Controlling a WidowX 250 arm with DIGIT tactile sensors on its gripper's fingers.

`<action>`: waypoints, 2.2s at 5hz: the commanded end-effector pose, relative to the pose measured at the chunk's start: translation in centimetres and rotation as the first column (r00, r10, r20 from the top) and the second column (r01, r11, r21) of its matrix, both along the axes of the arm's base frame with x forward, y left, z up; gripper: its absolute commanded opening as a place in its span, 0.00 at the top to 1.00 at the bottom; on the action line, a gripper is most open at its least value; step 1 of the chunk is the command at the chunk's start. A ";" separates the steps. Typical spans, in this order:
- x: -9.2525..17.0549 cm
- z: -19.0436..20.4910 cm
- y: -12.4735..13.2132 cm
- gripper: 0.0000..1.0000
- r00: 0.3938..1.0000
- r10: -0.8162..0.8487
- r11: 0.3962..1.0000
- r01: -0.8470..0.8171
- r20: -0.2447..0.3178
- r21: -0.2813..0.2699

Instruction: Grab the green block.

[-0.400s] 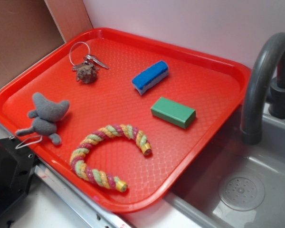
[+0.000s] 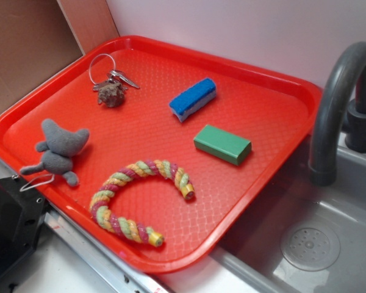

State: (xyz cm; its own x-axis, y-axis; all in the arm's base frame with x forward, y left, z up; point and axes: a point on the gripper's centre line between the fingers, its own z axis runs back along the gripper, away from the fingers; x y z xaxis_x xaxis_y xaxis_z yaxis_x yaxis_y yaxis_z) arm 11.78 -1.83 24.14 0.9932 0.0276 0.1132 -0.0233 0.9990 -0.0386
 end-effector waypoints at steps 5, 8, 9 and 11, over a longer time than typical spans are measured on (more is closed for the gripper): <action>13.7 -8.2 -11.3 0.00 0.211 -0.972 0.221 0.969 0.100 0.109; 13.7 -13.5 -12.6 0.00 0.198 -0.980 0.198 0.980 0.026 0.032; 14.0 -15.8 -13.2 0.00 0.157 -0.988 0.157 0.988 -0.013 0.016; 13.5 -19.3 -14.0 0.00 0.128 -0.988 0.129 0.992 -0.085 -0.004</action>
